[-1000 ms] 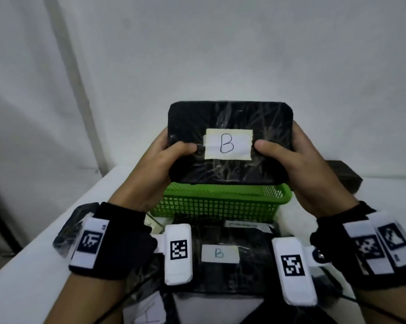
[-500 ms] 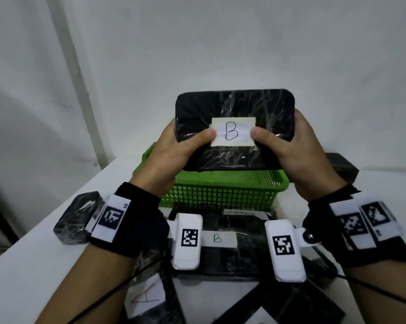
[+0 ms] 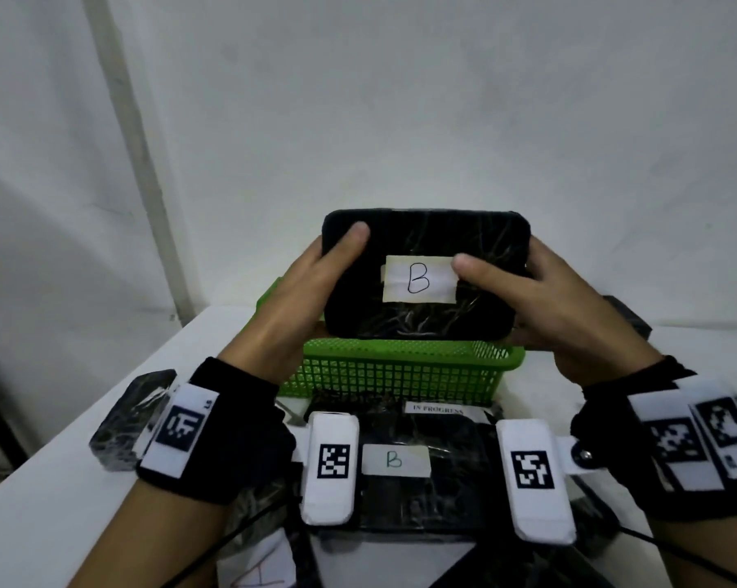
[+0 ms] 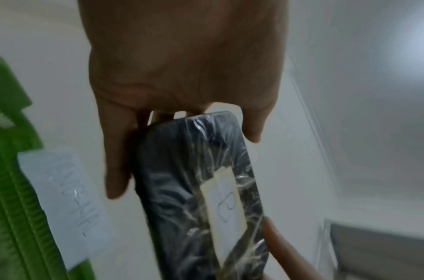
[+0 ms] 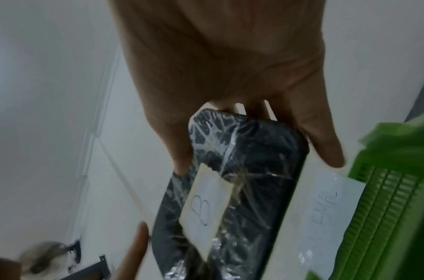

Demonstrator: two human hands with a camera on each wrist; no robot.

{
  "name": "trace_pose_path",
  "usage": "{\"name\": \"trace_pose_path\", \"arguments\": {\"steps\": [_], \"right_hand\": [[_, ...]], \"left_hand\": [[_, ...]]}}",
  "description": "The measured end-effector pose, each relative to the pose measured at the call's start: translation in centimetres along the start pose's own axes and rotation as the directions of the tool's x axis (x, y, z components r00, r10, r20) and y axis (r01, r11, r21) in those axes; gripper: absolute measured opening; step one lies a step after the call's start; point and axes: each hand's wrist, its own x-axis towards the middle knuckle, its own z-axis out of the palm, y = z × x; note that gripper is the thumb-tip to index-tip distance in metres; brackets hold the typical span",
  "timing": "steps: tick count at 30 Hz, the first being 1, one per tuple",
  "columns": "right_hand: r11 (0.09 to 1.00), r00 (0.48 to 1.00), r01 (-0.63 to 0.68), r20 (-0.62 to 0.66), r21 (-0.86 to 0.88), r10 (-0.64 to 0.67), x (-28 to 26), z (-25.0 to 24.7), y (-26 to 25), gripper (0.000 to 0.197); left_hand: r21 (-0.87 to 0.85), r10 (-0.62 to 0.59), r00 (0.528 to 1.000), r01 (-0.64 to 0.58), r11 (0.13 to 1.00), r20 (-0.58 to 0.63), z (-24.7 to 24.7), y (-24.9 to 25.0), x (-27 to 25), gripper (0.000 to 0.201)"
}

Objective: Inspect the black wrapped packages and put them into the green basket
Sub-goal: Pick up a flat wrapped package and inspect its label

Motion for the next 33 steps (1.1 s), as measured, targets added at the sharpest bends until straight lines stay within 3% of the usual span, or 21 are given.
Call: {"name": "trace_pose_path", "arguments": {"steps": [4, 6, 8, 10, 14, 17, 21, 27, 30, 33], "right_hand": [[0.953, 0.975, -0.202, 0.143, 0.224, 0.173, -0.1, -0.5, -1.3, 0.071], [0.924, 0.972, -0.229, 0.129, 0.306, 0.198, -0.1, -0.7, -1.6, 0.069], [0.922, 0.985, -0.171, 0.066, 0.348, 0.158, -0.1, -0.6, -1.5, 0.04], [0.924, 0.996, -0.086, 0.018, 0.372, 0.085, 0.0, -0.1, -1.2, 0.009], [0.922, 0.997, 0.071, -0.019, 0.38, -0.069, 0.3, 0.6, -0.8, 0.02], [0.918, 0.982, 0.191, -0.084, 0.349, -0.172, 0.2, 1.0, -0.5, 0.021], [0.947, 0.95, 0.277, -0.191, 0.161, -0.246, 0.2, 1.5, 0.2, 0.031], [0.916, 0.929, 0.367, -0.123, 0.16, -0.35, 0.3, 1.2, 0.5, 0.032], [0.923, 0.94, 0.342, -0.074, 0.175, -0.334, 0.4, 1.1, 0.2, 0.024], [0.916, 0.986, 0.164, -0.031, 0.367, -0.164, 1.0, 0.6, 0.4, 0.026]], "left_hand": [[0.013, -0.003, 1.0, 0.003, 1.0, 0.018, -1.1, 0.6, -0.3, 0.038], [0.012, -0.014, 0.996, 0.013, 1.0, 0.091, -1.9, 0.6, -0.4, 0.047], [-0.045, -0.033, 0.987, 0.04, 0.998, 0.157, -2.0, 0.7, -0.7, 0.054], [-0.094, -0.006, 0.989, 0.02, 0.995, 0.15, -1.4, 1.0, -0.7, 0.048], [-0.131, 0.099, 0.995, -0.094, 0.987, 0.027, -0.1, 0.8, -0.2, 0.026], [-0.151, 0.148, 0.989, -0.147, 0.978, 0.001, 0.2, 0.4, 0.1, 0.024], [-0.071, 0.196, 0.98, -0.197, 0.978, -0.019, 0.4, -0.1, 0.0, 0.028], [-0.088, 0.032, 0.999, -0.033, 0.996, -0.009, -0.1, -0.7, 0.6, 0.048], [-0.073, -0.006, 0.996, 0.0, 0.997, -0.092, -0.3, -1.0, 0.9, 0.079], [-0.107, 0.076, 0.988, -0.09, 0.99, -0.132, -0.5, -1.0, 0.8, 0.082]]}}
